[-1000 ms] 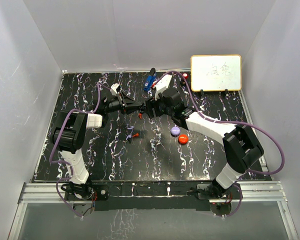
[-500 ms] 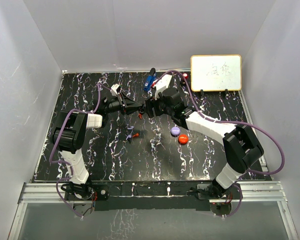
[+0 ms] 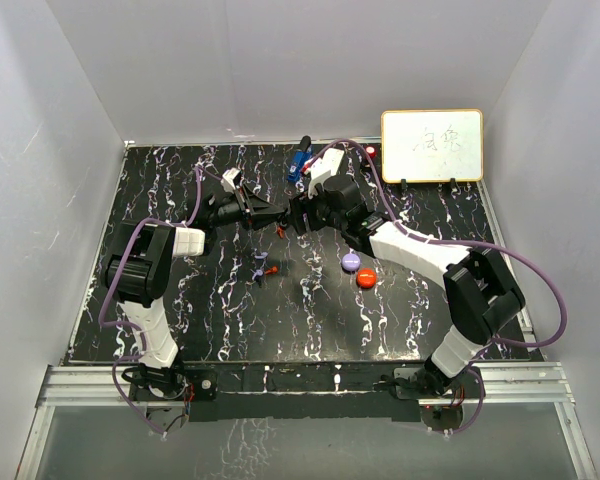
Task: Insert the wireless bluetooth earbuds into the charging case
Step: Adjust the earbud with the charging case, then pick up the earbud from the center of the board.
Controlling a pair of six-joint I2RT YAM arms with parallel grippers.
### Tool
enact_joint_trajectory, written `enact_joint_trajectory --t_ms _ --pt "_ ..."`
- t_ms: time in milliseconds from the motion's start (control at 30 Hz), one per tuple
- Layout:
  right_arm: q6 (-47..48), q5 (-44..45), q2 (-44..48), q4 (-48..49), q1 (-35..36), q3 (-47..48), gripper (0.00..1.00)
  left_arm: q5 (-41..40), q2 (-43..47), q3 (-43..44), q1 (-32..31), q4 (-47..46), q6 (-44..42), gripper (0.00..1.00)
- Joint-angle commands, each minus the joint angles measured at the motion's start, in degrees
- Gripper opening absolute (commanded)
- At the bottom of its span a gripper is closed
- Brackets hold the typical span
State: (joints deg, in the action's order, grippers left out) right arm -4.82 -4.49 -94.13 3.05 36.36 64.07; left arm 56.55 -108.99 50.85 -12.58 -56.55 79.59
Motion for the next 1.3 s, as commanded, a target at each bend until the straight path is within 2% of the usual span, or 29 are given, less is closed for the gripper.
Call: enact_joint_trajectory --t_ms 0,467,967,1100,1267 --pt "-0.1 -0.44 -0.59 2.4 0.06 3.06 0.64 0.62 2.21 0.61 -0.43 -0.62 -0.19 0.0" --pt "-0.66 -0.17 0.15 2.31 0.1 2.75 0.64 0.39 1.68 1.25 -0.6 -0.86 0.32 0.0" --pt "-3.35 4.64 8.72 1.78 -0.98 1.98 0.65 -1.12 -0.04 -0.09 -0.4 -2.23 0.3 0.0" --pt "-3.29 1.73 8.1 -0.5 -1.02 1.4 0.64 -3.69 -0.05 -1.64 1.34 -3.66 0.66 0.0" --pt "-4.35 -5.7 5.55 -1.55 0.91 -1.17 0.57 -8.92 2.56 -7.44 6.93 -7.42 2.91 0.0"
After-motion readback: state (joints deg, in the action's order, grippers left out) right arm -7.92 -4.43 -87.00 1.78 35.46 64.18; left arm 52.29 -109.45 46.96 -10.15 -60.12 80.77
